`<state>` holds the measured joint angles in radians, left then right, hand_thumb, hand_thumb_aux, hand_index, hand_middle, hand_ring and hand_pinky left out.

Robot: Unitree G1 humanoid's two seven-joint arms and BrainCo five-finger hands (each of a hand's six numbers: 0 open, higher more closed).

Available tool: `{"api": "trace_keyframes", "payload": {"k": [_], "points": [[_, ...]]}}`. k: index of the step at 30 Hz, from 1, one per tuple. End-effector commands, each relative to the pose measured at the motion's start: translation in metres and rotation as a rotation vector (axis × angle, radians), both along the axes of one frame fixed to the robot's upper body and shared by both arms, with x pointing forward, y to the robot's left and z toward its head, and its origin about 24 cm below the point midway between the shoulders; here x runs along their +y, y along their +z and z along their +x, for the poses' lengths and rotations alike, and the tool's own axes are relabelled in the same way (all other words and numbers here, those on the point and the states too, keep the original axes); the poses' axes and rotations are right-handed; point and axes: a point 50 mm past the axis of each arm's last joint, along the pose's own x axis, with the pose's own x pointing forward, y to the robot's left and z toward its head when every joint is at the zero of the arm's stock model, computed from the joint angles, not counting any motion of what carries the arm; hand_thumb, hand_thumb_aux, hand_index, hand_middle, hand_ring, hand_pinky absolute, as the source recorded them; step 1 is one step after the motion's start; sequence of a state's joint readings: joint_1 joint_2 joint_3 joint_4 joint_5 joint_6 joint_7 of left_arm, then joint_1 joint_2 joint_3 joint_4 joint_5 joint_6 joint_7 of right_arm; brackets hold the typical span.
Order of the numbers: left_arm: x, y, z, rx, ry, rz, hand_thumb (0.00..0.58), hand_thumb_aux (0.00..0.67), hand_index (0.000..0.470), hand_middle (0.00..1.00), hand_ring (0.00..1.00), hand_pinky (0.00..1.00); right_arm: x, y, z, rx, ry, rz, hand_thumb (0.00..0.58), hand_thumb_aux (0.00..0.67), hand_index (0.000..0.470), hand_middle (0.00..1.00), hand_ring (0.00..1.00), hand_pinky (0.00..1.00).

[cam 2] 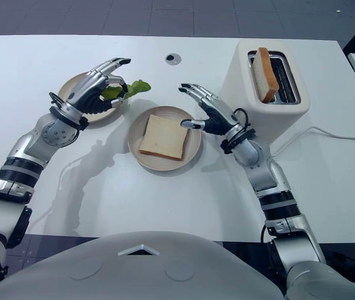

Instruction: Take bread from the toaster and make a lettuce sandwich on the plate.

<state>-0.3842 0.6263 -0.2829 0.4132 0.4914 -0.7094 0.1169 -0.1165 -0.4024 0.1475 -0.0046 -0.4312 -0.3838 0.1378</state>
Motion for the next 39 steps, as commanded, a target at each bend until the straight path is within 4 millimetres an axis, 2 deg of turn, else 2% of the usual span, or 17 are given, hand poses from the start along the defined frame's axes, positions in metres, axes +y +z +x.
{"api": "trace_keyframes", "payload": {"k": [1,9,12,15,19,21,28,29,30,31,32,34,35,36,37,38,39], "points": [[-0.034,-0.013,-0.013,0.063,-0.137,-0.031,0.58,0.67,0.47,0.0,0.0,0.0,-0.007,0.026,0.003,-0.095,-0.064,0.175,0.0,0.0,0.0,0.0,0.0,0.0],[-0.083,-0.051,-0.034,0.206,-0.326,0.048,0.58,0.67,0.47,0.0,0.0,0.0,-0.022,0.084,-0.017,-0.271,-0.034,0.447,0.0,0.0,0.0,0.0,0.0,0.0],[-0.084,-0.061,-0.044,0.254,-0.389,0.123,0.58,0.67,0.47,0.0,0.0,0.0,-0.034,0.111,-0.028,-0.374,-0.052,0.471,0.0,0.0,0.0,0.0,0.0,0.0],[-0.078,-0.064,-0.046,0.273,-0.391,0.172,0.58,0.67,0.47,0.0,0.0,0.0,-0.054,0.124,-0.029,-0.441,-0.154,0.37,0.0,0.0,0.0,0.0,0.0,0.0],[-0.059,-0.062,-0.046,0.274,-0.357,0.232,0.58,0.67,0.47,0.0,0.0,0.0,-0.101,0.117,-0.014,-0.383,-0.401,0.007,0.0,0.0,0.0,0.0,0.0,0.0],[-0.048,-0.055,-0.045,0.256,-0.32,0.225,0.58,0.67,0.47,0.0,0.0,0.0,-0.118,0.1,-0.006,-0.272,-0.465,-0.17,0.0,0.0,0.0,0.0,0.0,0.0],[-0.047,-0.044,-0.036,0.214,-0.292,0.179,0.58,0.67,0.47,0.0,0.0,0.0,-0.13,0.033,-0.003,0.069,-0.424,-0.447,0.0,0.0,0.0,0.0,0.0,0.0],[-0.048,-0.043,-0.036,0.208,-0.292,0.169,0.541,0.497,0.348,0.0,0.0,0.0,-0.129,0.029,-0.004,0.091,-0.408,-0.459,0.0,0.0,0.0,0.0,0.0,0.0],[-0.048,-0.041,-0.036,0.202,-0.29,0.156,0.456,0.36,0.253,0.0,0.0,0.0,-0.128,0.026,-0.005,0.111,-0.389,-0.469,0.0,0.0,0.0,0.0,0.0,0.0],[-0.048,-0.04,-0.035,0.196,-0.286,0.149,0.194,0.123,0.087,0.0,0.0,0.0,-0.126,0.024,-0.006,0.124,-0.367,-0.482,0.0,0.0,0.0,0.0,0.0,0.0],[-0.048,-0.039,-0.034,0.191,-0.28,0.141,0.0,0.0,0.0,0.0,0.0,0.0,-0.123,0.025,-0.007,0.122,-0.351,-0.481,0.0,0.0,0.0,0.0,0.0,0.0],[-0.048,-0.038,-0.033,0.184,-0.271,0.133,0.0,0.0,0.0,0.0,0.0,0.0,-0.12,0.031,-0.007,0.094,-0.34,-0.459,0.0,0.0,0.0,0.0,0.0,0.0],[-0.048,-0.038,-0.032,0.182,-0.267,0.129,0.0,0.0,0.0,0.0,0.0,0.0,-0.119,0.036,-0.006,0.072,-0.344,-0.438,0.152,0.095,0.066,0.0,0.0,0.0],[-0.048,-0.037,-0.032,0.18,-0.264,0.126,0.0,0.0,0.0,0.0,0.0,0.0,-0.119,0.04,-0.005,0.052,-0.35,-0.421,0.355,0.252,0.177,0.0,0.0,0.0],[-0.048,-0.037,-0.031,0.179,-0.263,0.122,0.0,0.0,0.0,0.0,0.0,0.0,-0.12,0.044,-0.004,0.031,-0.358,-0.401,0.553,0.525,0.369,0.0,0.0,0.0],[-0.048,-0.037,-0.031,0.177,-0.262,0.118,0.0,0.0,0.0,0.0,0.0,0.0,-0.12,0.048,-0.003,0.007,-0.371,-0.38,0.58,0.67,0.47,0.02,0.02,0.02],[-0.048,-0.036,-0.031,0.174,-0.261,0.113,0.0,0.0,0.0,0.0,0.0,0.0,-0.121,0.053,-0.001,-0.017,-0.382,-0.358,0.58,0.67,0.47,0.22,0.22,0.22]]}}
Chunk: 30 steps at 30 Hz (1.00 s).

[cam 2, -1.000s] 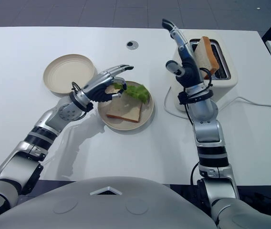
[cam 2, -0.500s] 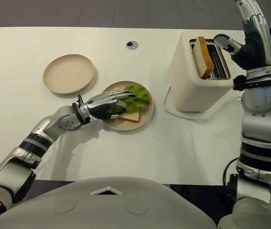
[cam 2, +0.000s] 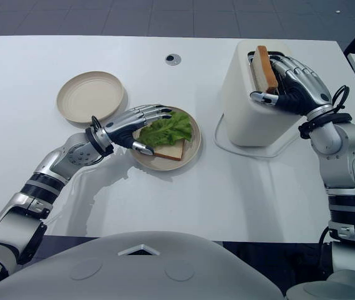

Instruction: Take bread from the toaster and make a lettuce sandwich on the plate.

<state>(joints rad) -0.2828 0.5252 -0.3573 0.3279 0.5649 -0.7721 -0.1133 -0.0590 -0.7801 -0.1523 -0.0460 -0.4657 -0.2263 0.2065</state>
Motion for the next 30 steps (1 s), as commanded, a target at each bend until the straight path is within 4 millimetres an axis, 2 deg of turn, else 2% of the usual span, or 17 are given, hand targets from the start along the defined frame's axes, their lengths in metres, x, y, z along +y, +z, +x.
{"api": "trace_keyframes", "payload": {"k": [1,2,3,4,10,15,23,26,30], "points": [[0.0,0.004,0.003,-0.012,0.012,-0.028,0.0,0.0,0.0,0.0,0.0,0.0,0.001,0.004,0.002,-0.043,-0.005,0.058,0.58,0.67,0.47,0.42,0.42,0.42],[0.0,0.006,0.004,-0.016,0.013,-0.035,0.0,0.0,0.0,0.0,0.0,0.0,0.001,0.01,0.003,-0.083,-0.012,0.075,0.58,0.67,0.47,0.6,0.6,0.6],[0.0,0.007,0.004,-0.022,0.016,-0.048,0.0,0.0,0.0,0.0,0.0,0.0,0.001,0.017,0.004,-0.131,-0.021,0.096,0.58,0.67,0.47,0.85,0.85,0.85],[0.001,0.01,0.005,-0.031,0.02,-0.061,0.0,0.0,0.0,0.0,0.0,0.0,0.001,0.023,0.005,-0.172,-0.027,0.11,0.58,0.67,0.47,0.99,0.99,0.99],[0.001,0.018,0.009,-0.077,0.041,-0.116,0.0,0.0,0.0,0.0,0.0,0.0,0.008,0.04,0.01,-0.346,-0.05,0.173,0.58,0.67,0.47,1.0,1.0,1.0],[0.005,0.027,0.011,-0.116,0.058,-0.18,0.0,0.0,0.0,0.0,0.0,0.0,0.015,0.06,0.006,-0.521,-0.038,0.255,0.58,0.67,0.47,1.0,1.0,1.0],[0.019,0.057,0.012,-0.178,0.095,-0.414,0.0,0.0,0.0,0.0,0.0,0.0,0.033,0.072,-0.003,-0.591,0.099,0.472,0.58,0.67,0.47,1.0,1.0,1.0],[0.024,0.082,0.002,-0.202,0.033,-0.615,0.0,0.0,0.0,0.0,0.0,0.0,0.057,0.06,-0.001,-0.489,0.214,0.599,0.58,0.67,0.47,1.0,1.0,1.0],[0.033,0.104,-0.012,-0.202,-0.064,-0.803,0.0,0.0,0.0,0.0,0.0,0.0,0.097,0.021,0.002,-0.265,0.314,0.841,0.58,0.67,0.47,1.0,1.0,1.0]]}}
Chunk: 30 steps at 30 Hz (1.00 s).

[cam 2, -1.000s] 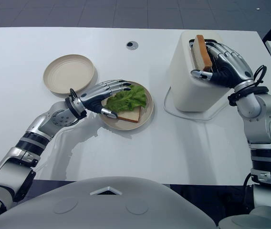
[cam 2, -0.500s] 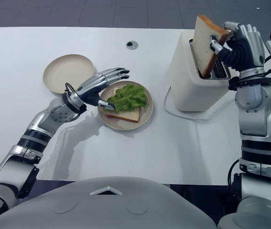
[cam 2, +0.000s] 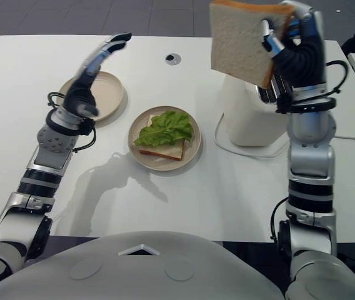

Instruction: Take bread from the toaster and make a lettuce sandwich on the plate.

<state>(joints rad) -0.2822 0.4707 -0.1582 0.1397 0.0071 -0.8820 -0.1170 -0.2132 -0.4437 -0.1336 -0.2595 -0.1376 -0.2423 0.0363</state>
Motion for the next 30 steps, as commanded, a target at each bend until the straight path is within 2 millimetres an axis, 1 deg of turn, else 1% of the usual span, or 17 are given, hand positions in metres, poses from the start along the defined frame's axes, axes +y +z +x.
{"api": "trace_keyframes", "payload": {"k": [1,3,6,10,13,16,20,21,24,26,30], "points": [[0.007,0.015,-0.012,-0.018,-0.093,-0.107,0.0,0.0,0.0,0.0,0.0,0.0,0.038,-0.04,0.002,0.194,0.182,0.169,0.58,0.67,0.47,1.0,1.0,1.0],[0.007,0.018,-0.015,-0.017,-0.123,-0.115,0.0,0.0,0.0,0.0,0.0,0.0,0.055,-0.062,0.0,0.295,0.24,0.247,0.58,0.67,0.47,1.0,1.0,1.0],[0.005,0.017,-0.017,-0.005,-0.155,-0.072,0.0,0.0,0.0,0.0,0.0,0.0,0.075,-0.092,-0.004,0.435,0.303,0.295,0.58,0.67,0.47,1.0,1.0,1.0],[-0.005,0.0,-0.024,0.039,-0.204,0.116,0.0,0.0,0.0,0.0,0.0,0.0,0.095,-0.13,-0.009,0.594,0.339,0.281,0.58,0.67,0.47,1.0,1.0,1.0],[-0.012,-0.017,-0.031,0.09,-0.256,0.259,0.0,0.0,0.0,0.0,0.0,0.0,0.097,-0.151,-0.007,0.656,0.314,0.252,0.58,0.67,0.47,1.0,1.0,1.0],[-0.015,-0.034,-0.037,0.152,-0.294,0.392,0.0,0.0,0.0,0.0,0.0,0.0,0.099,-0.165,-0.005,0.696,0.299,0.196,0.58,0.67,0.47,1.0,1.0,1.0],[-0.012,-0.048,-0.037,0.22,-0.301,0.502,0.0,0.0,0.0,0.0,0.0,0.0,0.099,-0.18,-0.006,0.729,0.267,0.045,0.58,0.67,0.47,1.0,1.0,1.0],[-0.01,-0.055,-0.038,0.257,-0.309,0.552,0.0,0.0,0.0,0.0,0.0,0.0,0.098,-0.181,-0.006,0.724,0.256,0.021,0.58,0.67,0.47,1.0,1.0,1.0],[0.0,-0.087,-0.045,0.409,-0.338,0.763,0.0,0.0,0.0,0.0,0.0,0.0,0.096,-0.18,-0.003,0.701,0.235,-0.005,0.58,0.67,0.47,1.0,1.0,1.0],[0.008,-0.104,-0.044,0.49,-0.313,0.863,0.0,0.0,0.0,0.0,0.0,0.0,0.095,-0.179,-0.001,0.691,0.229,-0.008,0.58,0.67,0.47,1.0,1.0,1.0],[0.015,-0.121,-0.035,0.566,-0.246,0.966,0.0,0.0,0.0,0.0,0.0,0.0,0.094,-0.176,0.0,0.67,0.219,-0.008,0.58,0.67,0.47,1.0,1.0,1.0]]}}
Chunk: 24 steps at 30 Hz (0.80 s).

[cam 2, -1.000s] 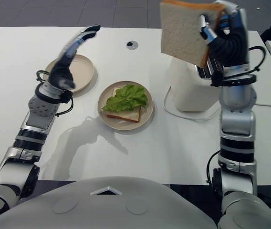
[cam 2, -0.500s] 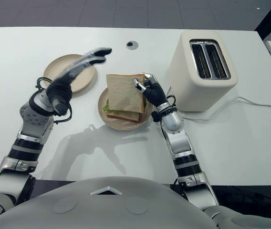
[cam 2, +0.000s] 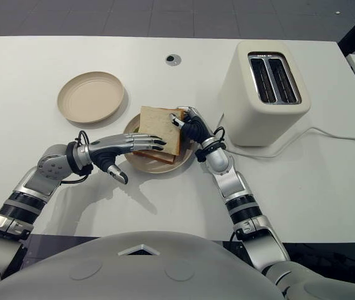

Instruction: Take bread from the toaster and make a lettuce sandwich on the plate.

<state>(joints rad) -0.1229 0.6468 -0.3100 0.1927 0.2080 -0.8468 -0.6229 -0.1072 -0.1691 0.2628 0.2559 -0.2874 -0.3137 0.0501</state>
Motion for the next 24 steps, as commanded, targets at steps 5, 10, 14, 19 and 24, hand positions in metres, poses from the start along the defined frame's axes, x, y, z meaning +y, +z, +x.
{"api": "trace_keyframes", "payload": {"k": [5,10,14,19,24], "points": [[0.014,-0.039,0.0,0.144,0.061,0.227,0.071,0.042,0.029,0.0,0.0,0.0,-0.004,0.011,-0.002,-0.067,-0.016,-0.019,0.454,0.357,0.251,0.98,0.98,0.98],[0.013,-0.039,-0.004,0.154,0.039,0.221,0.209,0.134,0.094,0.0,0.0,0.0,-0.017,0.053,-0.001,-0.25,-0.123,0.069,0.0,0.0,0.0,0.75,0.75,0.75],[0.01,-0.038,-0.006,0.155,0.019,0.209,0.255,0.168,0.118,0.0,0.0,0.0,-0.036,0.078,0.002,-0.369,-0.253,0.168,0.0,0.0,0.0,0.0,0.0,0.0],[-0.001,-0.018,-0.003,0.097,-0.007,0.02,0.0,0.0,0.0,0.0,0.0,0.0,-0.03,0.084,-0.003,-0.398,-0.224,0.21,0.0,0.0,0.0,0.0,0.0,0.0],[-0.012,0.039,0.002,0.027,-0.045,-0.458,0.427,0.326,0.229,0.0,0.0,0.0,0.0,0.079,-0.022,-0.314,0.128,0.259,0.0,0.0,0.0,0.1,0.1,0.1]]}}
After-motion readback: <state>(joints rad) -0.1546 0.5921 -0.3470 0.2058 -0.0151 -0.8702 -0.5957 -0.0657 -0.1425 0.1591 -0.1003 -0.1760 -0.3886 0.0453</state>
